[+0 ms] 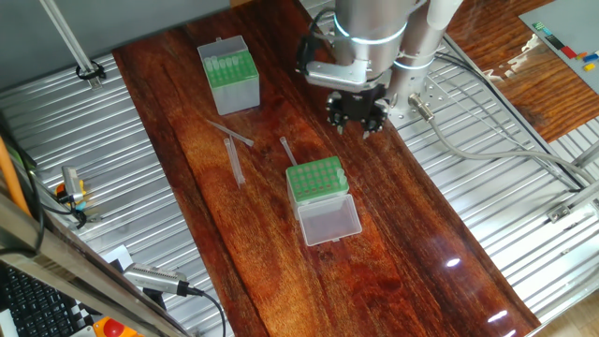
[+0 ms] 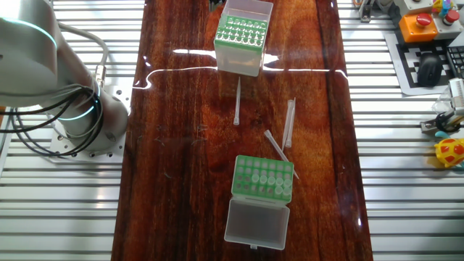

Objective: Transfer all large pipette tips from one holder to another

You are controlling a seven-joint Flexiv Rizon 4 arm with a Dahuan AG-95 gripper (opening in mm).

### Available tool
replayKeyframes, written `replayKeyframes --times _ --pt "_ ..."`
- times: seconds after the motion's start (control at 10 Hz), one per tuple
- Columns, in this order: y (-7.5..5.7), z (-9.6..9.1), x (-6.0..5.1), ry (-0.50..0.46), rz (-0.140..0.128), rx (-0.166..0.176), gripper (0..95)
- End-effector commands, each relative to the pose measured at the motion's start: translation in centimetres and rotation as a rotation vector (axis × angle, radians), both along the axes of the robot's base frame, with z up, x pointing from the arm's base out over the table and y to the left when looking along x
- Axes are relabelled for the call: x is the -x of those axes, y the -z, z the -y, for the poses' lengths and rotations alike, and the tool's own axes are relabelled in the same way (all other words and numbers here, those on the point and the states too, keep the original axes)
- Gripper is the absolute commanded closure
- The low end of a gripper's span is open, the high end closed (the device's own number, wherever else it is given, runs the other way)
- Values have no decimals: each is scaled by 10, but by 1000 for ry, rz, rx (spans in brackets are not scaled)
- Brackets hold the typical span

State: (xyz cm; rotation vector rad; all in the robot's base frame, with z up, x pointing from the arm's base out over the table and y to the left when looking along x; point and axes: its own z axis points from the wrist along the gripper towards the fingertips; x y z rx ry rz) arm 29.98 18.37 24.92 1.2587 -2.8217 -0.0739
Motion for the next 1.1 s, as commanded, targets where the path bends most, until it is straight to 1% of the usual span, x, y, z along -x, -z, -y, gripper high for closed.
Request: replayKeyframes --times 0.1,0.2,0.3,0.4,0.5,0.6,0.7,0.8,0.9,1.1 --pt "0 0 2 -77 8 -19 570" --pt "3 -1 1 -110 15 -28 570" --pt "7 -1 -1 -112 17 -29 570" --pt "21 -2 -10 -132 29 -19 570" --pt "33 -4 -17 -140 36 -12 570" --pt "41 -5 -19 -145 38 -11 570" --pt "57 -11 -19 -153 47 -5 570" --pt "59 -13 -19 -152 48 -7 570" --pt "59 -13 -19 -162 43 -11 570" --pt "59 -13 -19 -161 19 -15 570"
